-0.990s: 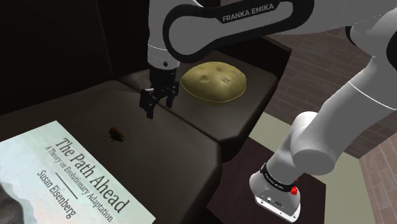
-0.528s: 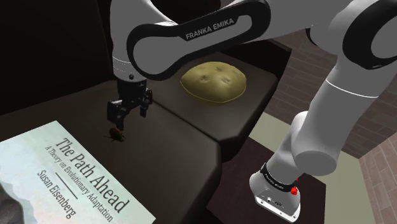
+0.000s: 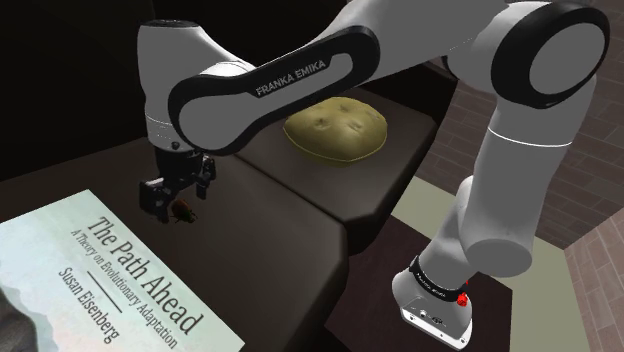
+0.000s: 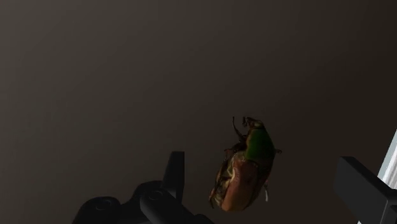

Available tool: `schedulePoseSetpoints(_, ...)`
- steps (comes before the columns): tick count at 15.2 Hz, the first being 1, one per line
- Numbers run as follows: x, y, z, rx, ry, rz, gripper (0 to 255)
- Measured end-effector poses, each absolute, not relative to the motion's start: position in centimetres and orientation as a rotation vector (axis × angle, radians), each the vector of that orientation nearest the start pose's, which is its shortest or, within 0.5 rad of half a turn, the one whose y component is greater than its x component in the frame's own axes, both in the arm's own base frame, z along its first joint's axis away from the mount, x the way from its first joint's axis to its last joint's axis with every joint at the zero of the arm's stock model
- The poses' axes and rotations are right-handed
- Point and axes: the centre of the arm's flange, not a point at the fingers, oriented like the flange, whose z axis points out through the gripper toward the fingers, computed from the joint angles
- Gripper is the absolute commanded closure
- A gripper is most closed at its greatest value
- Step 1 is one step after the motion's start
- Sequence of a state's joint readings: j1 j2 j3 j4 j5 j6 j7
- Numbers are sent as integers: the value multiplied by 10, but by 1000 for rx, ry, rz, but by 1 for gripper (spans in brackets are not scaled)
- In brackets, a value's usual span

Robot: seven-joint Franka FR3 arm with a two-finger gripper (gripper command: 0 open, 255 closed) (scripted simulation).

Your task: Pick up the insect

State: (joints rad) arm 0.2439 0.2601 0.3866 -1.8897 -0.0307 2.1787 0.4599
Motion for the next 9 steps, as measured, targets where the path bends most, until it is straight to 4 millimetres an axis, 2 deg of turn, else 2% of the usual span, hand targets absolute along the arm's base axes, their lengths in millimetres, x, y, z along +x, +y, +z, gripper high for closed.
schedulePoseSetpoints(4,506,354,364,-3044,-265,-7,0)
schedulePoseSetpoints(5,506,354,363,-3044,-265,-7,255)
schedulePoseSetpoints(9,508,350,366,-3047,-254,-18,255)
